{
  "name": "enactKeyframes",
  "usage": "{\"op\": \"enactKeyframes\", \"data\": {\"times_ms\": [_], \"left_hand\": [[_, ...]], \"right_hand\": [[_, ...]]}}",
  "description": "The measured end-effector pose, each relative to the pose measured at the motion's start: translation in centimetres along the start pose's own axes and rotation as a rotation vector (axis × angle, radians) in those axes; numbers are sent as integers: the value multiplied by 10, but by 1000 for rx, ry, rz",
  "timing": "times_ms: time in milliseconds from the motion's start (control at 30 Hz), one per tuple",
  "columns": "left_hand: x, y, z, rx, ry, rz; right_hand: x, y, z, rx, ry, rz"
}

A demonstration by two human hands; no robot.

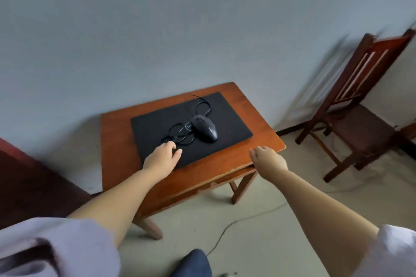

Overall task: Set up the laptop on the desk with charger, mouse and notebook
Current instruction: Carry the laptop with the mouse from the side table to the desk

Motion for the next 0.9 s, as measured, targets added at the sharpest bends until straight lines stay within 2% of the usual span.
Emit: {"op": "enactKeyframes", "data": {"times_ms": [133,267,400,500,633,767,900], "left_hand": [[18,25,11,-42,-101,194],[48,41,21,-51,-183,343],[79,53,25,-143,-202,536],[96,60,31,-247,-209,681],[107,72,34,-285,-200,810],[108,85,21,-371,-119,947],[110,88,7,-433,-131,1023]], "right_hand": [[52,13,19,84,-23,79],[105,15,28,31,-11,144],[154,12,31,170,10,62],[186,14,29,183,70,39],[212,25,21,190,157,0],[234,31,18,288,216,-98],[250,29,17,357,280,-171]]}}
Point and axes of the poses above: each hand's wrist, its own x-axis towards the middle knuckle, its own z-axis out of the back of the hand, y = z × x, the point moved 2 cm from there along x, towards the middle knuckle, and after that the axes turned 8 degrees about y, right-handed, at the moved point
